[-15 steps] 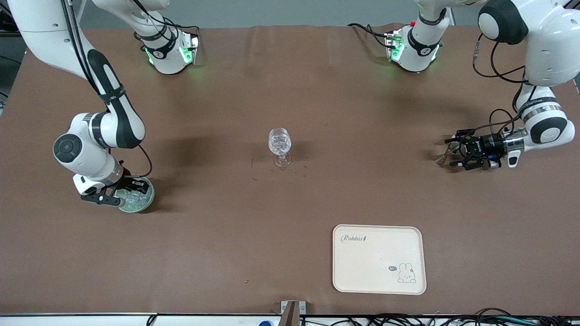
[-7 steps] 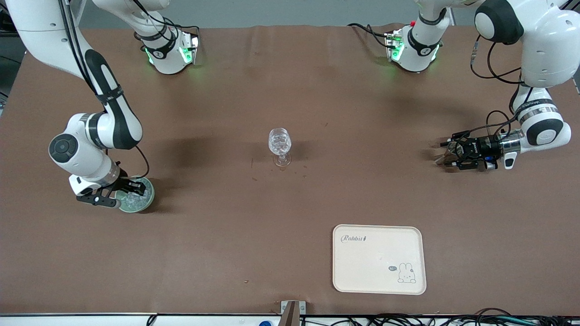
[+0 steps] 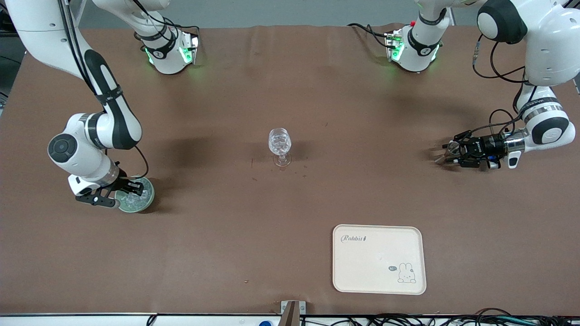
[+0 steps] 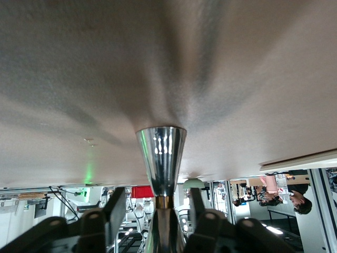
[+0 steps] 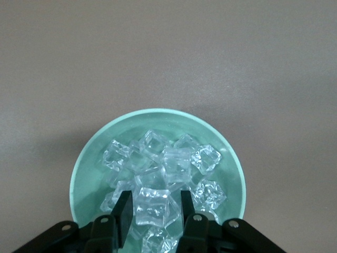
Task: Pour wine and add ice with both arms
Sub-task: 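Close the left gripper around the silver jigger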
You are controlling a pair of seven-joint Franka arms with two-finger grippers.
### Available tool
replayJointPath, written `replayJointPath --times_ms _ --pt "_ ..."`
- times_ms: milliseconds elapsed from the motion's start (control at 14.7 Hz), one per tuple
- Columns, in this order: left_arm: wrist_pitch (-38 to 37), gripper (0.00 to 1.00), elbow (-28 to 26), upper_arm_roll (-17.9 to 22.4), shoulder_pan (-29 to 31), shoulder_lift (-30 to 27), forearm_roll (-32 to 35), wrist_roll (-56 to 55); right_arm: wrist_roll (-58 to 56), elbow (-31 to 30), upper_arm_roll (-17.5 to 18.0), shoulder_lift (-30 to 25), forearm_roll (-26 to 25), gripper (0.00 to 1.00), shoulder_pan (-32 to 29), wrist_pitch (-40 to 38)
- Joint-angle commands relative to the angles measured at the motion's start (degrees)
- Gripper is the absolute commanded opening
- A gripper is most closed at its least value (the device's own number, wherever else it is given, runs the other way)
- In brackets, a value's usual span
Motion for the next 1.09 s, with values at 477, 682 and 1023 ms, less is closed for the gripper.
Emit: replayJointPath --times_ms 477,682,1023 --pt "-1.05 0.47 0.03 0.12 -0.15 -0.62 -1.82 -0.72 0.37 -0.29 -0.05 0.86 -0.88 0.15 -0.41 1.93" --pt "-1.05 0.43 -0.14 0.04 -0.33 -0.54 -2.44 -0.72 0.46 0.06 -0.05 0.78 -0.88 0.01 -0.41 1.5" --pt "-2.35 0.0 -0.15 0.12 0.2 -0.62 -2.44 -2.91 0.55 2.42 0.04 -0.01 -0.79 0.01 -0.23 -2.7"
